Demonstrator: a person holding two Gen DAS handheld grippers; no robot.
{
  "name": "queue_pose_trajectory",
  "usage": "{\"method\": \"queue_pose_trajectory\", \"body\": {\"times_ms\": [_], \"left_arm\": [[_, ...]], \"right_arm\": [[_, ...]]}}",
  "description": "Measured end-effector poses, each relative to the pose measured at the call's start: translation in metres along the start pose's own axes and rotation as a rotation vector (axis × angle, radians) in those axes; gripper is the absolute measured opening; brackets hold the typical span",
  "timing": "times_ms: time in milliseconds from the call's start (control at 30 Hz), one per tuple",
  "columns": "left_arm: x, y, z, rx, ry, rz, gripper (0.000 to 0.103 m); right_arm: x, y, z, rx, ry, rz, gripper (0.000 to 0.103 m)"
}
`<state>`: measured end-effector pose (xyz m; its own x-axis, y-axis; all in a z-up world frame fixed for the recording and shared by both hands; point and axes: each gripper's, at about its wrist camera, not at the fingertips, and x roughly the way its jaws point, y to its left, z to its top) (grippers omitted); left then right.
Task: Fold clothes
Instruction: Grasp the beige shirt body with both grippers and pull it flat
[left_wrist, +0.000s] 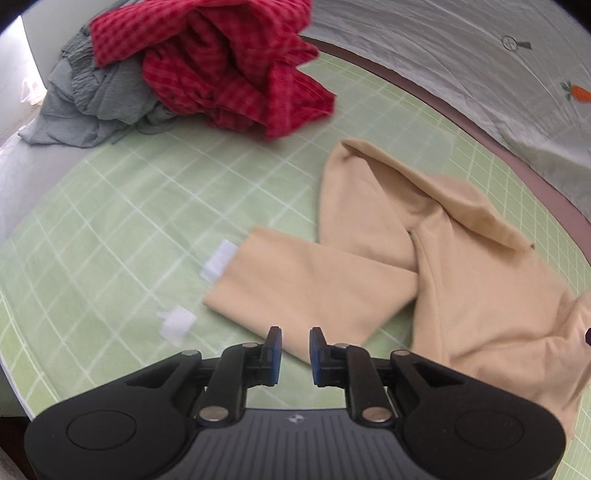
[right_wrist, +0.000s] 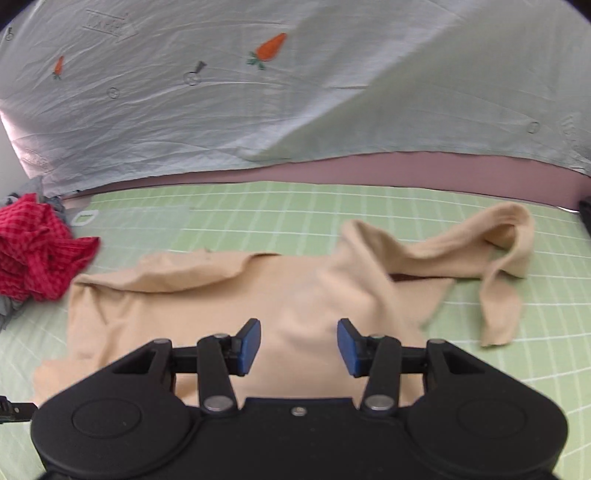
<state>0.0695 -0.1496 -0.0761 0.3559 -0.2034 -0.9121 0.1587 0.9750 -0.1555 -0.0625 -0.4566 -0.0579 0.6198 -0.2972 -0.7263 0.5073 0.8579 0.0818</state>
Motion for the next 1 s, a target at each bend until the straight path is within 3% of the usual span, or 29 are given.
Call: {"method": "queue_pose_trajectory", "body": {"times_ms": [100, 200, 300, 467, 533, 600, 633, 667, 733, 1000], "left_arm": [[-0.002, -0.031, -0.016, 0.028, 0.015, -0.071, 0.027], [-0.001, -0.052, -0.039, 0.079, 0.018, -0.170, 0.050], [0.004, -0.071, -0.057, 0.142, 0.018, -0.132, 0.054], [0.023, -0.077, -0.067, 0.152, 0.077, -0.054, 0.053], [0.029, -0.076, -0.071, 0.161, 0.096, -0.024, 0.049], [0.031, -0.074, -0.074, 0.180, 0.093, -0.005, 0.028], [0.031, -0.073, -0.076, 0.192, 0.086, 0.005, 0.019], [0.030, -0.072, -0.077, 0.200, 0.083, 0.003, 0.017], [0.028, -0.069, -0.080, 0.205, 0.078, -0.008, 0.011], [0.014, -0.041, -0.094, 0.236, 0.063, -0.028, 0.007]], "right_arm": [[-0.003, -0.042, -0.018, -0.005, 0.024, -0.056, 0.048], [0.002, -0.077, -0.037, 0.005, 0.078, -0.071, 0.054], [0.012, -0.092, -0.049, 0.011, 0.122, -0.030, 0.054], [0.028, -0.094, -0.057, 0.006, 0.152, 0.003, 0.057], [0.030, -0.094, -0.059, 0.000, 0.157, 0.019, 0.052], [0.028, -0.095, -0.062, -0.017, 0.163, 0.045, 0.035], [0.027, -0.095, -0.064, -0.028, 0.165, 0.058, 0.019], [0.026, -0.095, -0.066, -0.036, 0.167, 0.067, 0.012], [0.020, -0.096, -0.071, -0.045, 0.171, 0.074, 0.007], [-0.033, -0.098, -0.125, 0.000, 0.188, 0.021, 0.006]]}}
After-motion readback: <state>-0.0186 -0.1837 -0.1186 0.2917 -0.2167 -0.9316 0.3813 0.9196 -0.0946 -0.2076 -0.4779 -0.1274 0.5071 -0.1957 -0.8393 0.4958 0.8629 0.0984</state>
